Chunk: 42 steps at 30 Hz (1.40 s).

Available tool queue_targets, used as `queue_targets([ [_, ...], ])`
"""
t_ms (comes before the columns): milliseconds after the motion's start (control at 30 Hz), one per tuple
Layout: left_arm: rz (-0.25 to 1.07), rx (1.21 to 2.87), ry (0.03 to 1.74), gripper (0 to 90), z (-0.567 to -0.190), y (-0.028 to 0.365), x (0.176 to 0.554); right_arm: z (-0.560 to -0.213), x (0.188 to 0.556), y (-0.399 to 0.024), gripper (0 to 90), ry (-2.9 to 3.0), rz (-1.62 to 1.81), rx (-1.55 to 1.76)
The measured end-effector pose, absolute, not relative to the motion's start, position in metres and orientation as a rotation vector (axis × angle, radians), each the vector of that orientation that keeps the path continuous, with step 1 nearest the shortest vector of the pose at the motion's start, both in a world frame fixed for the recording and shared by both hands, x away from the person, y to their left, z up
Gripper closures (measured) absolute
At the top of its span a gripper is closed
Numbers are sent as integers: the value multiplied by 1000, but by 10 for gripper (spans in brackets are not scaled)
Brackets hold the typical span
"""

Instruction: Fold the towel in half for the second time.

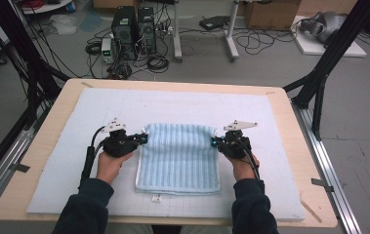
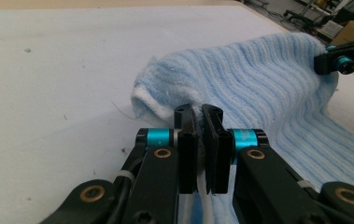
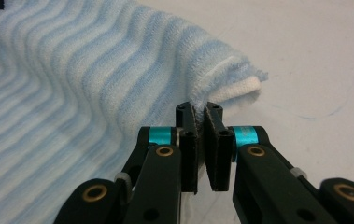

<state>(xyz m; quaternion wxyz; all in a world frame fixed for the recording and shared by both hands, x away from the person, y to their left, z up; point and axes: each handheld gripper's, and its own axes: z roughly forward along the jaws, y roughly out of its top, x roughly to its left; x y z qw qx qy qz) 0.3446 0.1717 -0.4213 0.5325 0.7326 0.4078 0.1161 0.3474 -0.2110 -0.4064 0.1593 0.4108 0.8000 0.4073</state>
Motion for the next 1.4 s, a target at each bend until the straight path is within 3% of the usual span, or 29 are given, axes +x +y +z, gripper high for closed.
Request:
queue_targets([
  [1067,217,1827,890,830,-447,181,273,-425,275,-212,842,2356,1183,1094],
  [1167,208,1813,921,741,-447,183,274,-428,275,-212,792,2366,1173,1100],
  [1300,233,1766,968,480,-439,189,280,-425,277,-216,633,2339,1210,1149],
  [1400,261,1726,987,428,-430,194,288,-419,279,-220,551,2311,1228,1179],
])
